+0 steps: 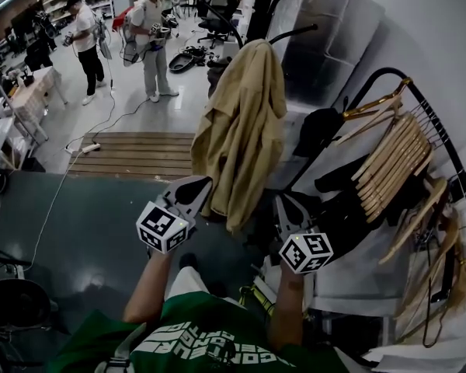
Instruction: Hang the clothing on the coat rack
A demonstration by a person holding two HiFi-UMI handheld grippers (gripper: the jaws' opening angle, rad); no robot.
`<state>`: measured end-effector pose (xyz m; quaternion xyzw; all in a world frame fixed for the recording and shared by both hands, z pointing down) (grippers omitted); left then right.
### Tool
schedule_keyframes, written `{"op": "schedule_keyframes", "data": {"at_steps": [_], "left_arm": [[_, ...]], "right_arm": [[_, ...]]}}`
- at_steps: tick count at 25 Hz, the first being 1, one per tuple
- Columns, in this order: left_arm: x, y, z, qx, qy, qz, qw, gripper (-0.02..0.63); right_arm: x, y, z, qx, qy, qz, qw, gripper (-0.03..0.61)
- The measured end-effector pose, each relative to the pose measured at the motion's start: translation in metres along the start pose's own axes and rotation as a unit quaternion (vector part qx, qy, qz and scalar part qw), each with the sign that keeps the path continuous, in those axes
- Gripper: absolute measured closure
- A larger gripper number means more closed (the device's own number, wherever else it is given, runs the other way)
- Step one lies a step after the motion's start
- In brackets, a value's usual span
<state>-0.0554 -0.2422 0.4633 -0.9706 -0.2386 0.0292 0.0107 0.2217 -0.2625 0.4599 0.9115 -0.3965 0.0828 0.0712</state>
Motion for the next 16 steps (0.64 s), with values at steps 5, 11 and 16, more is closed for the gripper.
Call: {"op": "schedule_keyframes", "data": {"at_steps": [5,11,16], "left_arm": [[0.0012,0.0016,-0.0014,-0.003,0.001,0.003,1.0,0.611],[0.004,0.0056,-0.0042,-0.005,-0.003,0.004,1.0,0.611],[0.0065,0.0074,-0.0047,-0.007,0.001,0.006,1.0,0.611]], "right_arm": [[0.0019,0.0017,0.0002,-0.005,0.004,0.003,1.0,0.571],[0.0057,0.0026,-0.0002,-0.009,0.006,0.007,1.0,0.571],[0.0065,0.0007,-0.0012,-0.014,0.005,0.007,1.0,0.571]]}}
Point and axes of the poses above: the fingertips, and each gripper's own axes: y forward along the fingers, x to its right, z out of its top, the point moved 9 cm from there along -y, backward along the fingers, and after that the axes turned 8 degrees about z, right-handed, at the moved point
